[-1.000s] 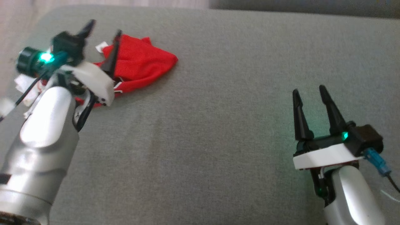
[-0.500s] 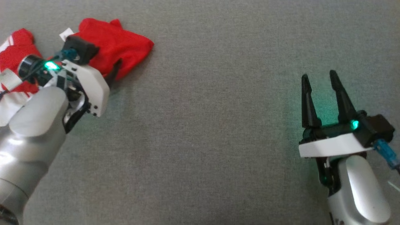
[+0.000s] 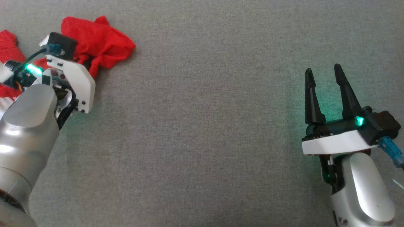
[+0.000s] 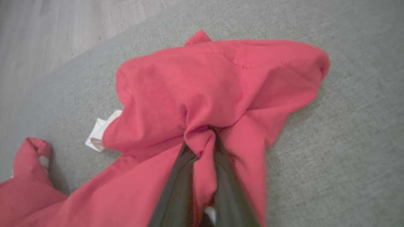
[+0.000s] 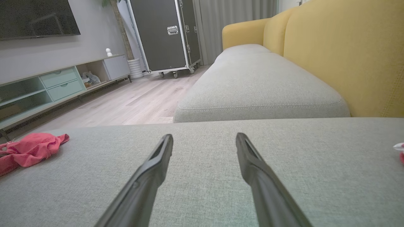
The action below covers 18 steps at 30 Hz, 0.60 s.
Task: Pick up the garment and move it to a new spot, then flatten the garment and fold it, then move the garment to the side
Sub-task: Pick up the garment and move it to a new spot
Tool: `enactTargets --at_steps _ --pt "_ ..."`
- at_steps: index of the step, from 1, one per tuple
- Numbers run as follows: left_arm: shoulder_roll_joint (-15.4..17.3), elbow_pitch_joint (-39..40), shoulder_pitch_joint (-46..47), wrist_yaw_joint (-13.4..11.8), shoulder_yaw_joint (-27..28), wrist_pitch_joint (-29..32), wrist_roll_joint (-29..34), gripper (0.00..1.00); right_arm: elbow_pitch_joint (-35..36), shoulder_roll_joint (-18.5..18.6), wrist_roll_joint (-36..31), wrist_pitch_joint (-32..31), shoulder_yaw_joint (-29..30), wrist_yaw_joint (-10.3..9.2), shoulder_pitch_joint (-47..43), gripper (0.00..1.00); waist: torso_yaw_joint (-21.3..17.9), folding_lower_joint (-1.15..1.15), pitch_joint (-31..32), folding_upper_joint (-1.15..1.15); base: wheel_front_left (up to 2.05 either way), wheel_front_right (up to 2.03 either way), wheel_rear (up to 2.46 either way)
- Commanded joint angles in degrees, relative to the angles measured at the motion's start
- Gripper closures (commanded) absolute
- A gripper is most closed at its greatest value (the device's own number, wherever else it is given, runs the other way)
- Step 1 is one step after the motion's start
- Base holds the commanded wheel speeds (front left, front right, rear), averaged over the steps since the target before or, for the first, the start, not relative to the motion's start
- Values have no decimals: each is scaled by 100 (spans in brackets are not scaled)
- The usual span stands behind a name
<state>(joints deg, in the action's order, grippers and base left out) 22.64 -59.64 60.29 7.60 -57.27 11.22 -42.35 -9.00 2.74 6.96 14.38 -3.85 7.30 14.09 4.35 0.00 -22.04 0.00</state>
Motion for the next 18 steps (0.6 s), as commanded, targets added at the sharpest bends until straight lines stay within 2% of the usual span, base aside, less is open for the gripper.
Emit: enactTargets --at_steps 1,3,6,10,15,18 --pt "233 -51 258 -20 138 -222 58 100 157 14 -33 62 -116 19 78 0 9 0 54 0 0 0 0" --pt "193 -74 326 -24 155 -618 98 100 134 14 -19 62 -122 19 56 0 22 0 133 0 0 0 0" --pt "129 -140 450 -296 313 -1356 112 100 111 14 14 62 -145 19 28 0 44 0 301 0 0 0 0" --pt "53 -31 546 -440 319 -2322 303 100 31 14 68 62 -147 19 -28 0 82 0 611 0 0 0 0" --pt "10 452 543 -418 372 -2604 486 100 -64 14 169 62 -137 19 -147 0 104 0 1037 0 0 0 0" --pt "40 1041 468 -460 411 -2618 711 100 -100 14 227 62 -134 19 -215 0 80 0 1249 0 0 0 0"
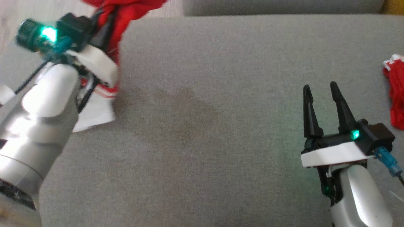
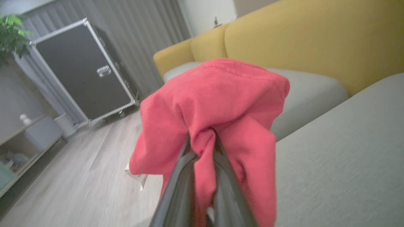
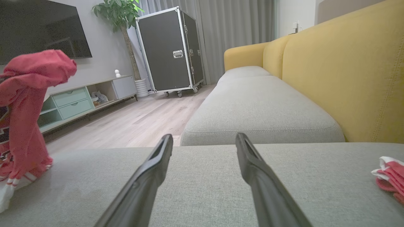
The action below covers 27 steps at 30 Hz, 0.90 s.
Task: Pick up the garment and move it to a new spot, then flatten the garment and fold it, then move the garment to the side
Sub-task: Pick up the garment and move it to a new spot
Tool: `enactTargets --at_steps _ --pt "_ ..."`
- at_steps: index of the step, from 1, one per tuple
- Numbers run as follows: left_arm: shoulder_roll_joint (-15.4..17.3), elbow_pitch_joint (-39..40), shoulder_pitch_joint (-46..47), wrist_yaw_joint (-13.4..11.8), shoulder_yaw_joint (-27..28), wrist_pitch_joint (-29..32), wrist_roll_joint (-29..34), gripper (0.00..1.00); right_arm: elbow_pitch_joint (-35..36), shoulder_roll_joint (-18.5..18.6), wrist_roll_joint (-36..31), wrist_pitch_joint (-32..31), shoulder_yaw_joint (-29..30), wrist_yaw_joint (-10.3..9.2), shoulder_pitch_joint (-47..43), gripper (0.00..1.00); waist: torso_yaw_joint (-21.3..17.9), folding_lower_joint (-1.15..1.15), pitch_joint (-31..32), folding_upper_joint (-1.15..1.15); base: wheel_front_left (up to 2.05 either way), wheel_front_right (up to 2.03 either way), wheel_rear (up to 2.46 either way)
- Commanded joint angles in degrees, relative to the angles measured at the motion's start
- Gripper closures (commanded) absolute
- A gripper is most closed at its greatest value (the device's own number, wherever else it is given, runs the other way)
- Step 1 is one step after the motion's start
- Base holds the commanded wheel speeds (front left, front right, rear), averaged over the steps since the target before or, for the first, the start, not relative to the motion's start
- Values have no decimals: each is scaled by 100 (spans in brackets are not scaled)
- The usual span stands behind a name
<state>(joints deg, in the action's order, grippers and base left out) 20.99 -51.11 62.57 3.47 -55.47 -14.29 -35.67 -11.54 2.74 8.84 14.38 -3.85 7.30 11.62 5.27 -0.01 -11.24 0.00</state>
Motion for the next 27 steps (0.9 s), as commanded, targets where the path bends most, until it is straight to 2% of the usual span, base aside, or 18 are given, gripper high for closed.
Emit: enactTargets --at_steps 1,6,11,15,18,25,26,27 --pt "220 404 185 -56 254 -68 106 100 146 14 57 62 -131 19 18 0 -28 1 228 0 0 0 0" --pt "255 1187 -87 -91 207 -69 319 100 133 14 143 62 -131 19 -9 0 -203 1 387 0 0 0 0" --pt "137 1634 -201 -123 37 73 365 100 154 14 234 62 -178 19 38 0 -531 1 339 0 0 0 0" --pt "39 1800 -178 -194 -15 167 384 100 181 14 291 62 -232 19 118 0 -808 1 200 0 0 0 0" --pt "-107 1870 -38 -246 -80 217 452 100 249 14 401 62 -284 19 249 0 -1200 1 -34 0 0 0 0" --pt "-514 1654 254 -162 -342 169 684 100 299 14 577 62 -311 19 346 0 -1699 1 -346 0 0 0 0" --pt "-576 1570 261 -174 -365 156 702 78 300 14 592 62 -340 19 346 0 -1740 1 -370 0 0 0 0" --pt "-632 1468 259 -182 -384 146 708 0 300 14 594 62 -374 19 343 0 -1768 1 -384 0 0 0 0"
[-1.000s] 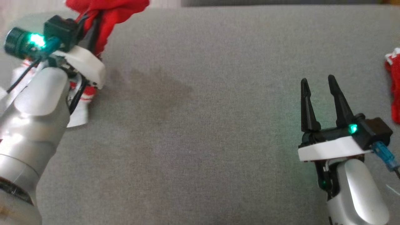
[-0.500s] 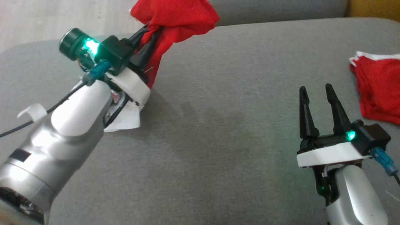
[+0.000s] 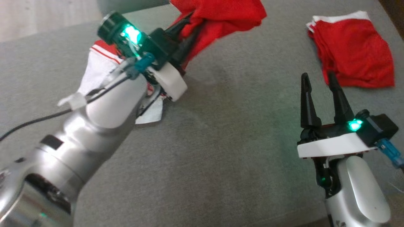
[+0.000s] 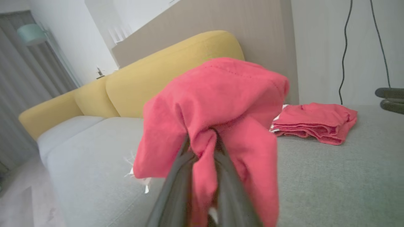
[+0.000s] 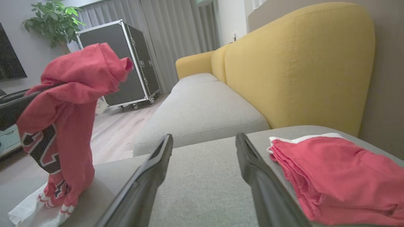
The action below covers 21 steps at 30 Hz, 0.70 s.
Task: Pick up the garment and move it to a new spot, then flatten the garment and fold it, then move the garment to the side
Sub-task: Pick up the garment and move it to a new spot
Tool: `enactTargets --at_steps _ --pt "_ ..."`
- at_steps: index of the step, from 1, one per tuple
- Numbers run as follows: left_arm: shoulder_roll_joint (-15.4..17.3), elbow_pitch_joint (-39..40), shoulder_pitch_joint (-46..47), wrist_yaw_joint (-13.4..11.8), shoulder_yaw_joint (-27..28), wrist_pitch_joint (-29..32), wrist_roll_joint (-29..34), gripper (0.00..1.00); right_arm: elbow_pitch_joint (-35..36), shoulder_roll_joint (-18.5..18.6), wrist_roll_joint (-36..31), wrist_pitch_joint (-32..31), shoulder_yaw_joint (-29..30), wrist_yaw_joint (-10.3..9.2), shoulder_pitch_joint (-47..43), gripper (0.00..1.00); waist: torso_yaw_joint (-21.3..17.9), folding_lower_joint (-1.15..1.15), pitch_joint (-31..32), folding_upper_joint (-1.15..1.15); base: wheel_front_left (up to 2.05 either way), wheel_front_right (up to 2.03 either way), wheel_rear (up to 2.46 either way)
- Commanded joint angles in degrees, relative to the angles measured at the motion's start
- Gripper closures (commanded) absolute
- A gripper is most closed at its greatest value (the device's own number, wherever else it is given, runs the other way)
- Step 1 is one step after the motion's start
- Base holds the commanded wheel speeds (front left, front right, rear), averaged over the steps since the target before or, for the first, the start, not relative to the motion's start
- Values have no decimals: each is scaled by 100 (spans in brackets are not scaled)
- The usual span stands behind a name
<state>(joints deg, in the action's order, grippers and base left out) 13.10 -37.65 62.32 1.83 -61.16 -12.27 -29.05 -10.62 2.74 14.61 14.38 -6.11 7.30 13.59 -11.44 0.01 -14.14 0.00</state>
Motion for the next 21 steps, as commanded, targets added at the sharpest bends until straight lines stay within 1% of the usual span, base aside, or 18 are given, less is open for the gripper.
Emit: enactTargets --at_steps 1,5,8,11,15,21 --pt "107 13 281 -28 178 -68 42 0 208 14 19 62 -171 19 142 0 -115 -1 -100 0 0 0 0" --pt "22 -359 231 7 196 -157 3 0 181 14 19 62 -151 19 130 0 -97 -1 -45 0 0 0 0" --pt "23 -495 132 -38 286 -228 -19 0 177 14 -42 62 -91 19 99 0 50 -1 71 0 0 0 0" --pt "86 -493 -29 -123 490 -263 -82 0 183 14 -133 62 -54 19 40 0 263 -1 244 0 0 0 0" --pt "294 -44 -478 -295 972 -270 -117 0 180 14 -271 62 30 19 -81 0 596 -1 545 0 0 0 0" --pt "668 813 -1723 -593 1710 -272 -50 0 108 14 -502 62 104 19 -370 0 1104 -1 1060 0 0 0 0"
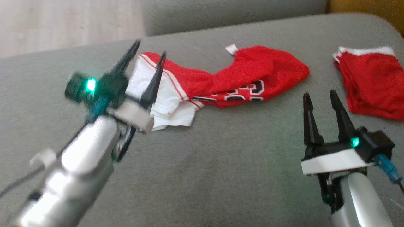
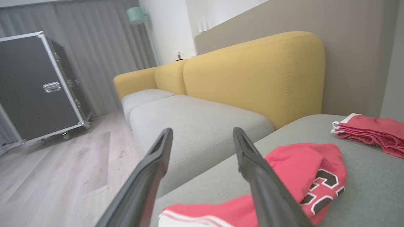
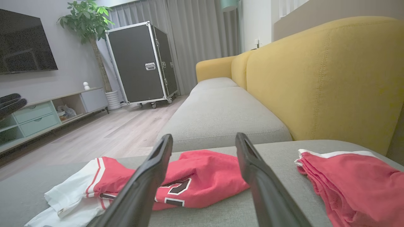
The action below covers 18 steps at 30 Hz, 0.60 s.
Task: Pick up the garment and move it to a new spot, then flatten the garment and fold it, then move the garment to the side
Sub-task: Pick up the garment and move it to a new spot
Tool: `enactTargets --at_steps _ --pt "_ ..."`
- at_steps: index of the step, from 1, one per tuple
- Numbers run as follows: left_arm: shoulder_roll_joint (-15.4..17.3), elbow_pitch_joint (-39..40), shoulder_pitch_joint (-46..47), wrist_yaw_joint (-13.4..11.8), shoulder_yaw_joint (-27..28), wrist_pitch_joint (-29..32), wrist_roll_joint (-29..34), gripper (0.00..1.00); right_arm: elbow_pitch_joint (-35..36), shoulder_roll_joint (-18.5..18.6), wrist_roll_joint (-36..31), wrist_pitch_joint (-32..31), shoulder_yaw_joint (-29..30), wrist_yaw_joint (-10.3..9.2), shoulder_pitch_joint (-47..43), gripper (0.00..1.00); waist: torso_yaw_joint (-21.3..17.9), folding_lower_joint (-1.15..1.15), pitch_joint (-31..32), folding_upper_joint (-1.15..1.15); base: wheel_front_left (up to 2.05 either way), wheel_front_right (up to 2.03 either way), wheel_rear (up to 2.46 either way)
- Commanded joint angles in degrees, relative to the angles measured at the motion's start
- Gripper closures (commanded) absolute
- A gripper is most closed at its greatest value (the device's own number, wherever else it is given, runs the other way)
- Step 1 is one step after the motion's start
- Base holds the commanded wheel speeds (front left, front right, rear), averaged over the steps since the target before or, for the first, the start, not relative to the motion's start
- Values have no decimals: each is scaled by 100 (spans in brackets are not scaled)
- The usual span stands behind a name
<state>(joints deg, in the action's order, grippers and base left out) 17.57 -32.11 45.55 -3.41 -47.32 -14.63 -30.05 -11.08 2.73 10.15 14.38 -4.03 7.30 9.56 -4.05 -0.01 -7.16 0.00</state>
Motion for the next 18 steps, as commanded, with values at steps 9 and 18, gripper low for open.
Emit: enactTargets --at_steps 9,18 --pt "206 1327 -2005 -474 1342 -36 115 0 124 15 -148 62 -86 19 -375 0 804 1 737 0 0 0 0" --pt "-407 1873 -3261 -370 2299 -37 588 0 181 15 -132 62 -216 19 -355 0 874 1 679 0 0 0 0"
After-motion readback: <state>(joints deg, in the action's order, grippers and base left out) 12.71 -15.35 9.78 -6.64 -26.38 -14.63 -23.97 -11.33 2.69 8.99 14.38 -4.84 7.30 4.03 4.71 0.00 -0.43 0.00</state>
